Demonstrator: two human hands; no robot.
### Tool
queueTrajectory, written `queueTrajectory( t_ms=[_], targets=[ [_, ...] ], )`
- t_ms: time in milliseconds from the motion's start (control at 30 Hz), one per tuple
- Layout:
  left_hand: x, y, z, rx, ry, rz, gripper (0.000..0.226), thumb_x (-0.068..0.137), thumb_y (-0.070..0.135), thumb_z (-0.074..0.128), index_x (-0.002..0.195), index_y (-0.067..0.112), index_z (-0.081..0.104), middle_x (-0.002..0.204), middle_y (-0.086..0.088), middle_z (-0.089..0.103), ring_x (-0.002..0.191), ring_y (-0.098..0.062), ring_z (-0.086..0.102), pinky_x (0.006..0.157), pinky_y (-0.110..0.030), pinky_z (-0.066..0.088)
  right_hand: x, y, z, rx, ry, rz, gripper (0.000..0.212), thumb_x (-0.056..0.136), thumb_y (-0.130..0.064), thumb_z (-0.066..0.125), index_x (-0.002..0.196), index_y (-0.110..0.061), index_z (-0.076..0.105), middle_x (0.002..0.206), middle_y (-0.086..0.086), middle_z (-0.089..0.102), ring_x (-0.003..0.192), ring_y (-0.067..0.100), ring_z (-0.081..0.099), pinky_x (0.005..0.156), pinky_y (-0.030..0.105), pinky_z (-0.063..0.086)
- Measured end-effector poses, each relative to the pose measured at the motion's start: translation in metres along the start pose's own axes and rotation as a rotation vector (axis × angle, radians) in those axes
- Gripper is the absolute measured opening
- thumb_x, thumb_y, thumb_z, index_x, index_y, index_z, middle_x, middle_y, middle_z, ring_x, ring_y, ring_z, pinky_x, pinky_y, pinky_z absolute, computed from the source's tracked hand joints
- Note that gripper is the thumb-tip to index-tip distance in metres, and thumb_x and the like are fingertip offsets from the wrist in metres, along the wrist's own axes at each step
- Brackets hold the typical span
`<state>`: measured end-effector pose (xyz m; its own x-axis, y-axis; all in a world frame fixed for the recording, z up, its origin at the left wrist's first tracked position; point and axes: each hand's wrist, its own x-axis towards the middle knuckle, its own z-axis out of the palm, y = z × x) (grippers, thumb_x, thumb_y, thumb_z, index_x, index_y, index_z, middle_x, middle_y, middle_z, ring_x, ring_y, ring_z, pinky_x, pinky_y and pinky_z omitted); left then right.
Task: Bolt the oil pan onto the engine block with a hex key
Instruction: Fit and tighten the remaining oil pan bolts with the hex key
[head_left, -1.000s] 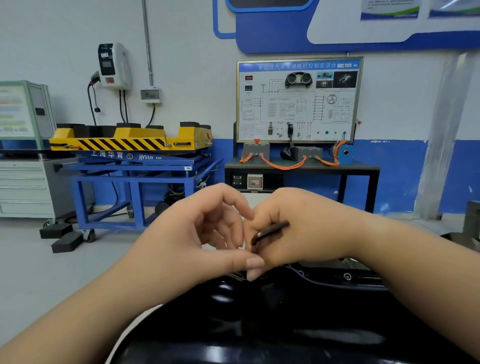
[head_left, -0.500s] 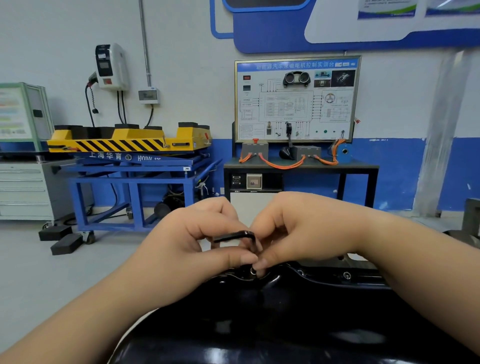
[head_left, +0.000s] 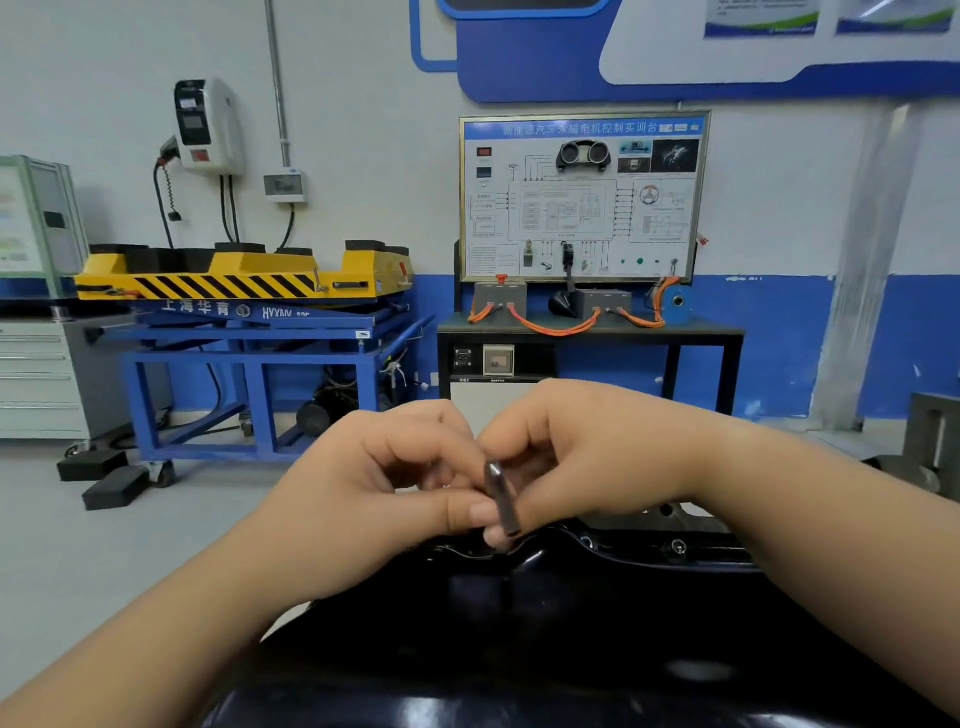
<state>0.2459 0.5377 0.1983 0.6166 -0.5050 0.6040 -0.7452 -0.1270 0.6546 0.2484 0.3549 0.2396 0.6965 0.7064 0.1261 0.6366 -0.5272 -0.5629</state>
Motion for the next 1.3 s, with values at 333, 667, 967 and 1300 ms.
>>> queueTrajectory(
  t_ms=[333,667,967,1300],
  targets=[
    [-0.001,0.006,0.003,0.031,-0.014,0.019,0.028,0.059,0.030,0.077,0.084,0.018,0.073,0.068,-0.008,0.056,0.062,-0.011,0.048,0.063,-0.030,0.044,-0.001,-0.006,0.000,0.021,0.030,-0.010,0.023,0.073,-0.002,0.077,0.065,-0.022,0.071,0.066,-0.004,0.069,0.062,0.006,0.063,0.063,0.018,0.051],
    [0.001,0.004,0.003,0.060,0.017,0.022,0.020,0.056,0.027,0.082,0.071,0.016,0.073,0.068,-0.016,0.051,0.059,-0.025,0.042,0.061,-0.034,0.041,0.003,-0.004,0.004,-0.055,0.054,-0.004,0.016,0.069,-0.015,0.082,0.077,-0.022,0.070,0.080,0.004,0.071,0.074,0.014,0.064,0.077,0.028,0.051],
    [0.000,0.013,0.000,0.230,-0.005,0.077,0.017,0.064,0.024,0.078,0.081,0.023,0.077,0.070,0.000,0.056,0.059,-0.016,0.049,0.059,-0.023,0.045,-0.001,-0.007,-0.004,-0.055,-0.004,-0.011,0.042,0.076,-0.009,0.076,0.053,-0.041,0.061,0.049,-0.016,0.056,0.051,-0.001,0.051,0.061,0.010,0.040],
    [0.004,0.006,-0.002,0.098,0.020,0.068,0.012,0.058,0.035,0.076,0.066,0.030,0.069,0.064,-0.002,0.049,0.061,-0.021,0.046,0.064,-0.031,0.043,0.002,-0.007,0.002,-0.198,0.088,-0.055,0.032,0.067,-0.023,0.084,0.057,-0.034,0.056,0.047,-0.018,0.049,0.050,0.001,0.046,0.053,0.010,0.033]
  ],
)
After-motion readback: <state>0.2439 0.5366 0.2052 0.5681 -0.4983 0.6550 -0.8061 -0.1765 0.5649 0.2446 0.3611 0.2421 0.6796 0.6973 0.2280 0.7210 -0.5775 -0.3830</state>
